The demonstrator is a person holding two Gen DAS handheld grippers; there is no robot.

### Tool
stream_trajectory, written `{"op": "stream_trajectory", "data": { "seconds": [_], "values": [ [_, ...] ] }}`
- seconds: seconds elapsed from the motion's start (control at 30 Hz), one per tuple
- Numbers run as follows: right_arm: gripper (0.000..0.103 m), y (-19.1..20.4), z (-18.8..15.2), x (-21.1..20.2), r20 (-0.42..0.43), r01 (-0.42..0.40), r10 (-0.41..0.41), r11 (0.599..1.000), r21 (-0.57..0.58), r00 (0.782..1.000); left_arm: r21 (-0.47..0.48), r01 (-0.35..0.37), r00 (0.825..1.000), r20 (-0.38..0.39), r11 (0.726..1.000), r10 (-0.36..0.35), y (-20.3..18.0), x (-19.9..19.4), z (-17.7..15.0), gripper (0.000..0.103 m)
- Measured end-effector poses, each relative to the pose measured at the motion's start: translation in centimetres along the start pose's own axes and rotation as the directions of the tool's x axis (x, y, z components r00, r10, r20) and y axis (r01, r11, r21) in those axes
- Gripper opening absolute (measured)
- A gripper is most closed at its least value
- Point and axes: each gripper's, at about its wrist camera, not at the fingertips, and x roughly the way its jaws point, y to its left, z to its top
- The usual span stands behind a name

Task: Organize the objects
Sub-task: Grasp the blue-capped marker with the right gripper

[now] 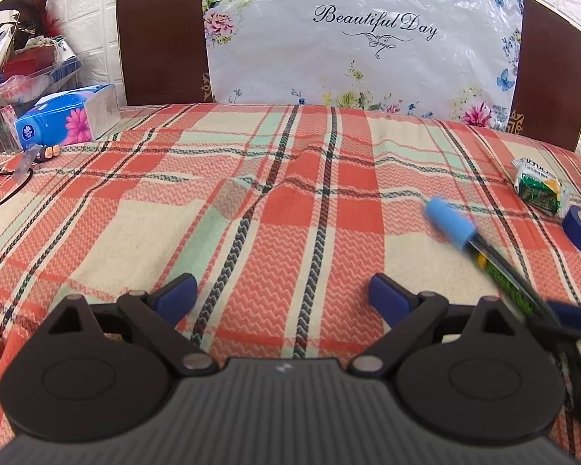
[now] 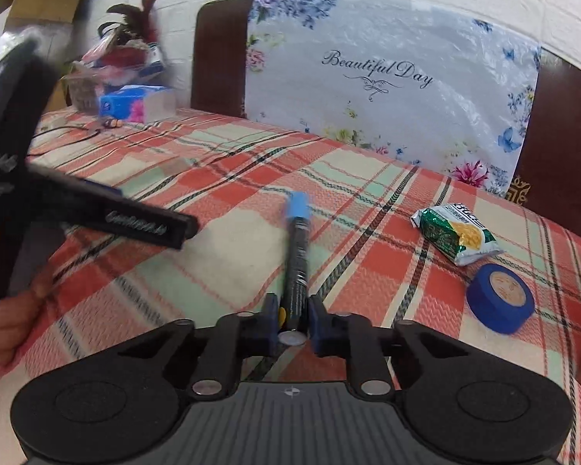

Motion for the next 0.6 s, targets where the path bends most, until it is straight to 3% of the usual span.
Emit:
{"op": "stream_trajectory", "data": {
  "seconds": [0.2,0.43,0.47,0.53,0.6],
  "values": [
    [0.016,-1.6,-3.8,-5.5,-0.015,-0.002,0.003,0.997,0.080,1.000,0.010,-0.007,1.000,-0.001,1.000,0.007,-0.2,-0.1,0.0,0.097],
    [0.016,-4.0,-8.6,-11.9,-0.038,0.077,-0.071,0.970,0.233,0.997,0.040,-0.025,0.999,-0.028,0.999,0.027,-1.2,-0.9,0.0,0.096],
    [0.016,-4.4,-9.1,-12.3,-0.037,0.082,-0.075,0.964,0.254,0.996,0.043,-0.016,0.999,-0.040,0.999,0.018,-1.8,-1.4,-0.1,0.092],
    [0.016,-5.0,-9.7,-12.9,-0.030,0.079,-0.074,0.953,0.293,0.997,0.049,0.069,0.995,-0.079,0.996,-0.065,-3.5,-2.9,-0.3,0.086],
    [0.016,-5.3,-9.9,-12.9,-0.024,0.070,-0.066,0.945,0.319,0.998,0.070,0.185,0.977,-0.123,0.980,-0.175,-6.2,-4.6,-0.6,0.083]
  ]
}}
